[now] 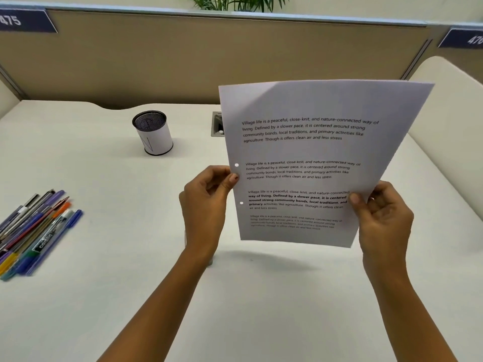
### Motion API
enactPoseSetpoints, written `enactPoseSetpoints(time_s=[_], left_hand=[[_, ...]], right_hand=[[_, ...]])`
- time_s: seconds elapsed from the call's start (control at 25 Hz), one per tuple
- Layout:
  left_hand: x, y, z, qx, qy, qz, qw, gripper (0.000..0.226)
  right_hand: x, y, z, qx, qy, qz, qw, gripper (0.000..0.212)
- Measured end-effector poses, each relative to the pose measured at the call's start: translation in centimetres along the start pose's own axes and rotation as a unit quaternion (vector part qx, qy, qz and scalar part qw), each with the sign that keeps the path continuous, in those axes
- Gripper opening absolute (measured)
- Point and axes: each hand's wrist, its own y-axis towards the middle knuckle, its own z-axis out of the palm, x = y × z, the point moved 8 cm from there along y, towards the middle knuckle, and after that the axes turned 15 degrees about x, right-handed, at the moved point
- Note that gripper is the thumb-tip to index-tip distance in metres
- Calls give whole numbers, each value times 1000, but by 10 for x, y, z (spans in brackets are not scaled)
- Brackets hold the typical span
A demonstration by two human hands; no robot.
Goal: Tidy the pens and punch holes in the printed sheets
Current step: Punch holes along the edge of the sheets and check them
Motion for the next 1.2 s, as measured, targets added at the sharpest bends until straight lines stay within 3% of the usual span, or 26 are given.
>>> enactPoseSetpoints(time_s=[0.2, 0.44, 0.68, 1.2], left_hand=[[-6, 2, -2, -19, 8, 50, 999, 10], [33, -12, 2, -8, 12, -21, 1000, 14], [21, -14, 1, -21, 31, 35, 999, 15], [51, -23, 13, 2, 83, -29, 996, 10]], right_hand=[[-7, 1, 4, -8, 23, -8, 1000, 26], [-46, -11, 14, 12, 30, 72, 997, 28], [-46, -13, 10, -15, 40, 52, 998, 28], [-66, -27, 18, 10, 33, 112, 993, 34]])
